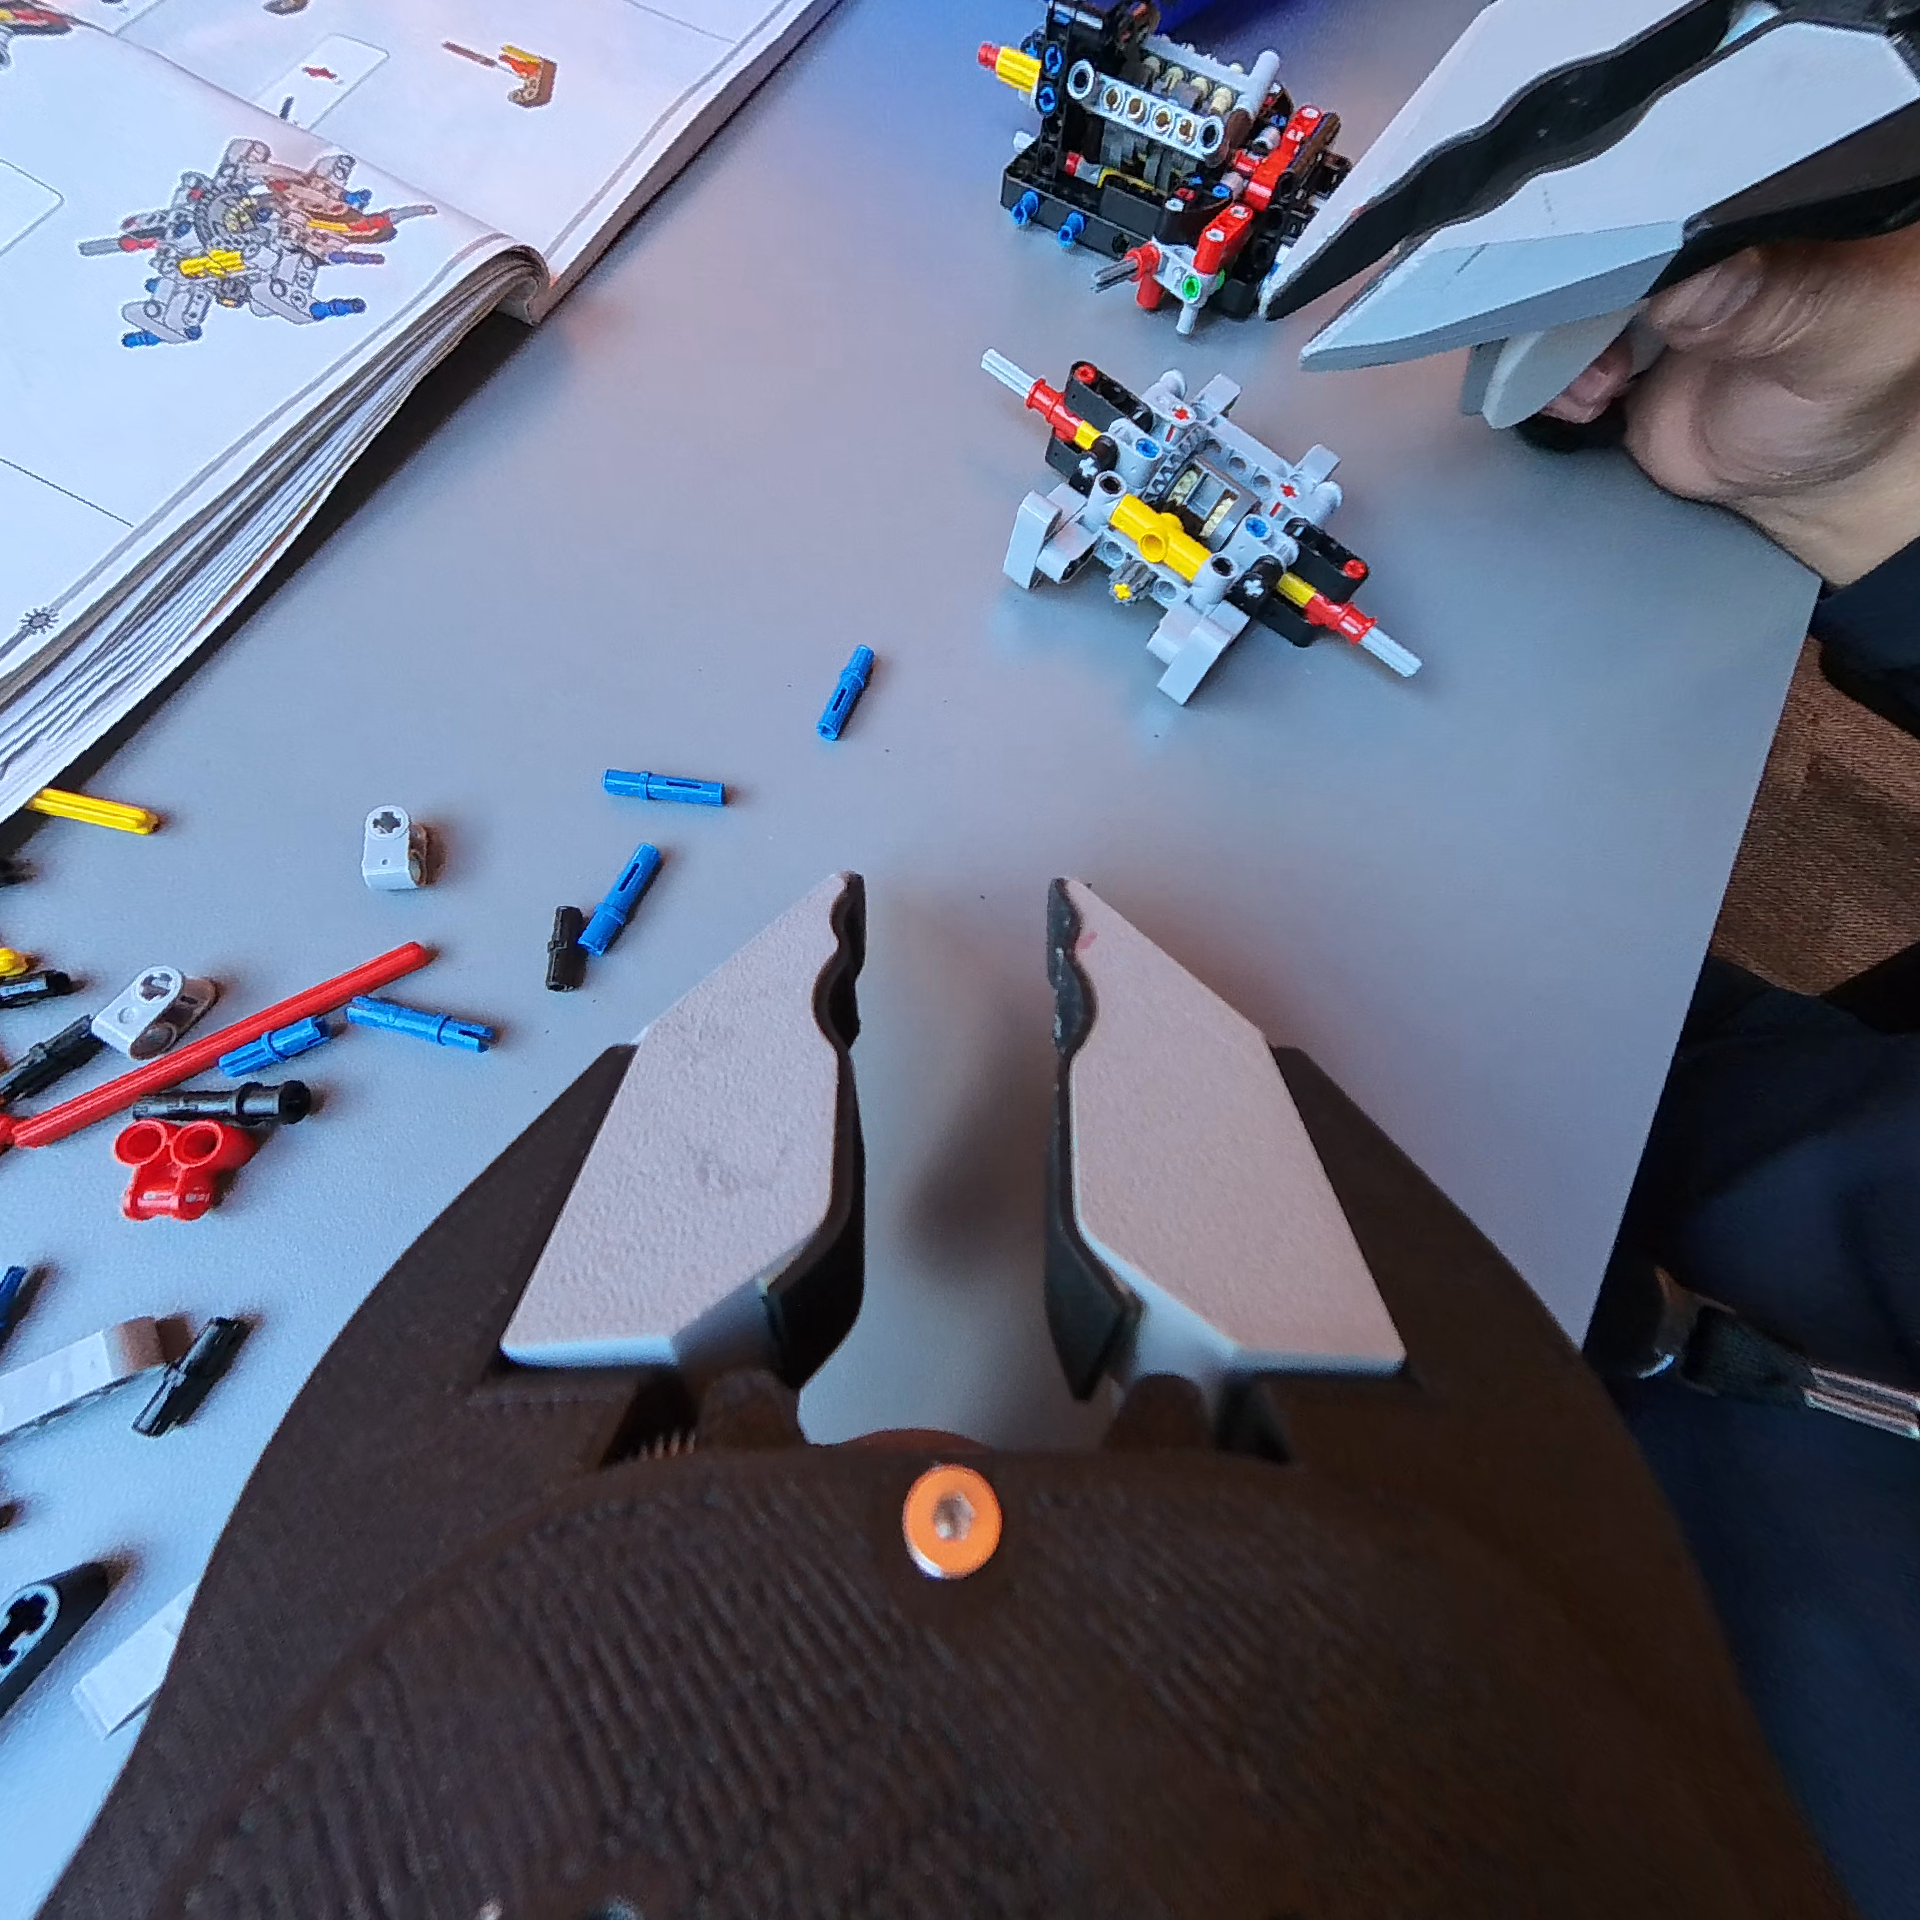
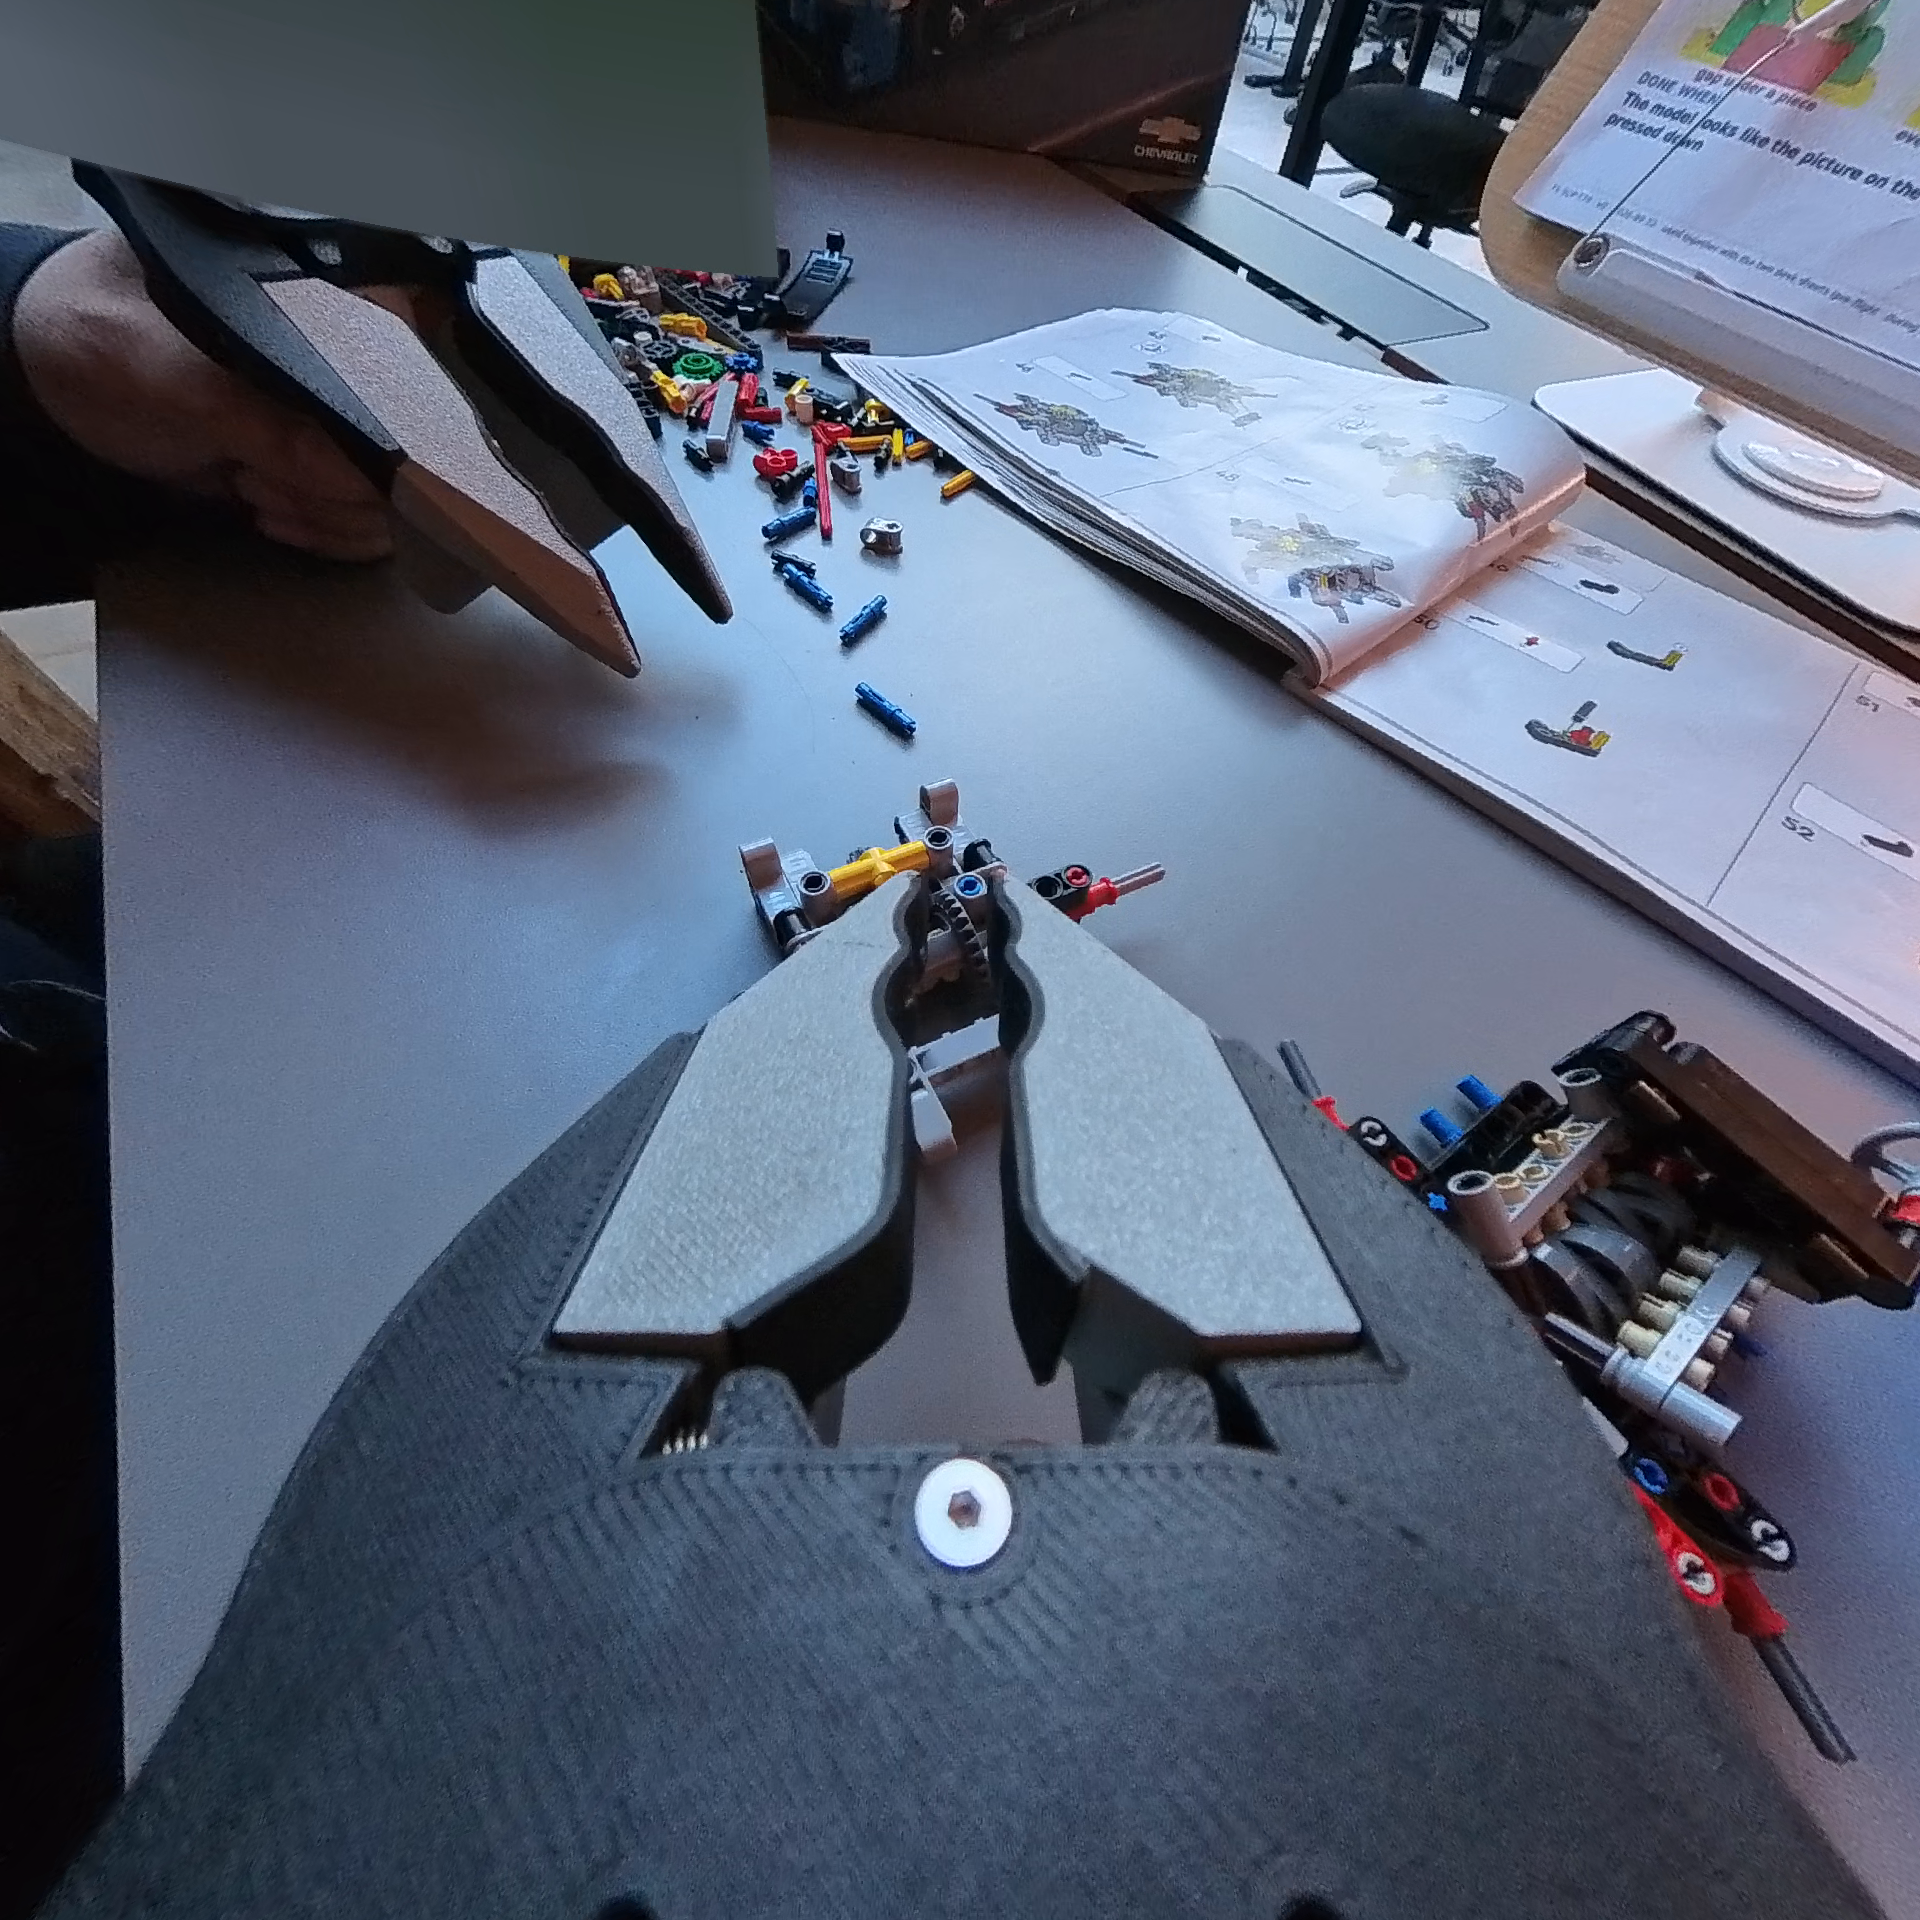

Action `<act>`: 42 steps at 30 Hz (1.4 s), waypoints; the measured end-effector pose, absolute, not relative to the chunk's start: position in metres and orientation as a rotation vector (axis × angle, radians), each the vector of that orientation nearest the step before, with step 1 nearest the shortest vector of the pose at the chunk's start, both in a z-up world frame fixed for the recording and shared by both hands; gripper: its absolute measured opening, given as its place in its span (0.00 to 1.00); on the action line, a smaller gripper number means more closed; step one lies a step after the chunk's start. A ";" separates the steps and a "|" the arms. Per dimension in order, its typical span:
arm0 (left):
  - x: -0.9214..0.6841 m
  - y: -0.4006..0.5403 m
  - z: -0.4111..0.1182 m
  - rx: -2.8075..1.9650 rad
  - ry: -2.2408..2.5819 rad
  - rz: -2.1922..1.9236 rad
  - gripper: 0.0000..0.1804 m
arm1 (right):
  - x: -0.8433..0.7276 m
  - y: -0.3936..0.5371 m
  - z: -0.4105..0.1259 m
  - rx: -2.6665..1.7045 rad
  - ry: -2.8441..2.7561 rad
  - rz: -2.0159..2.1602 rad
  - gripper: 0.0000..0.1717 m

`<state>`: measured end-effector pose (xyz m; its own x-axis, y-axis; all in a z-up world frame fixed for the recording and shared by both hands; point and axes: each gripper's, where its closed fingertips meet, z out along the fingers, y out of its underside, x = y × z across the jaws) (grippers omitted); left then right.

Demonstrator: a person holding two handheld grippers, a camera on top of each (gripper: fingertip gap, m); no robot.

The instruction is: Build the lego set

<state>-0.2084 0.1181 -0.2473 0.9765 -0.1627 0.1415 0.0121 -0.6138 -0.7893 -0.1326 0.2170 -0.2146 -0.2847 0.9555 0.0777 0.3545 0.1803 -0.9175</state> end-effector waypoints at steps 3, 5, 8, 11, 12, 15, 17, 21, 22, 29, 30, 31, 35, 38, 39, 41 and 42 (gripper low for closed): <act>-0.208 0.118 -0.247 -2.219 0.106 -0.247 0.18 | -0.132 0.217 -0.215 -1.241 -1.761 1.091 0.05; -0.208 0.118 -0.247 -2.218 0.106 -0.246 0.18 | -0.132 0.216 -0.215 -1.238 -1.766 1.092 0.04; -0.209 0.118 -0.247 -2.221 0.103 -0.248 0.18 | -0.133 0.205 -0.212 -1.223 -1.773 1.134 0.05; -0.209 0.118 -0.247 -2.221 0.095 -0.250 0.18 | -0.139 0.175 -0.210 -1.191 -1.854 1.176 0.07; -0.209 0.118 -0.247 -2.221 0.095 -0.251 0.18 | -0.142 0.166 -0.213 -1.193 -1.896 1.152 0.08; -0.209 0.118 -0.247 -2.219 0.100 -0.251 0.18 | -0.152 0.150 -0.225 -1.210 -1.990 1.035 0.11; -0.209 0.118 -0.247 -2.218 0.102 -0.248 0.18 | -0.157 0.144 -0.231 -1.206 -2.019 0.988 0.11; -0.209 0.118 -0.246 -2.213 0.103 -0.248 0.18 | -0.159 0.145 -0.243 -1.255 -2.059 0.935 0.10; -0.209 0.118 -0.246 -2.213 0.104 -0.247 0.18 | -0.158 0.145 -0.244 -1.263 -2.066 0.942 0.09; -0.209 0.118 -0.247 -2.219 0.104 -0.245 0.18 | -0.140 0.136 -0.247 -1.264 -2.144 1.001 0.01; -0.209 0.118 -0.247 -2.221 0.104 -0.244 0.18 | -0.138 0.138 -0.247 -1.264 -2.137 0.996 0.02; -0.209 0.118 -0.248 -2.223 0.103 -0.243 0.18 | -0.137 0.139 -0.244 -1.262 -2.117 1.006 0.02; -0.210 0.121 -0.249 -2.228 0.102 -0.229 0.18 | -0.143 0.145 -0.224 -1.263 -2.031 1.091 0.06; -0.211 0.125 -0.251 -2.244 0.101 -0.219 0.18 | -0.154 0.150 -0.225 -1.266 -2.039 1.055 0.08; -0.211 0.125 -0.251 -2.246 0.101 -0.213 0.18 | -0.156 0.150 -0.230 -1.269 -2.062 1.027 0.09; -0.212 0.125 -0.251 -2.244 0.097 -0.202 0.18 | -0.156 0.150 -0.241 -1.276 -2.115 0.986 0.10; -0.213 0.125 -0.250 -2.240 0.092 -0.200 0.18 | -0.154 0.148 -0.245 -1.276 -2.137 0.977 0.09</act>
<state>-0.2128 0.1252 -0.2503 0.9844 -0.1354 0.1124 0.0030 -0.6260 -0.7798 -0.1539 0.1482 -0.2454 -0.4619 0.8864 0.0304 0.5570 0.3166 -0.7678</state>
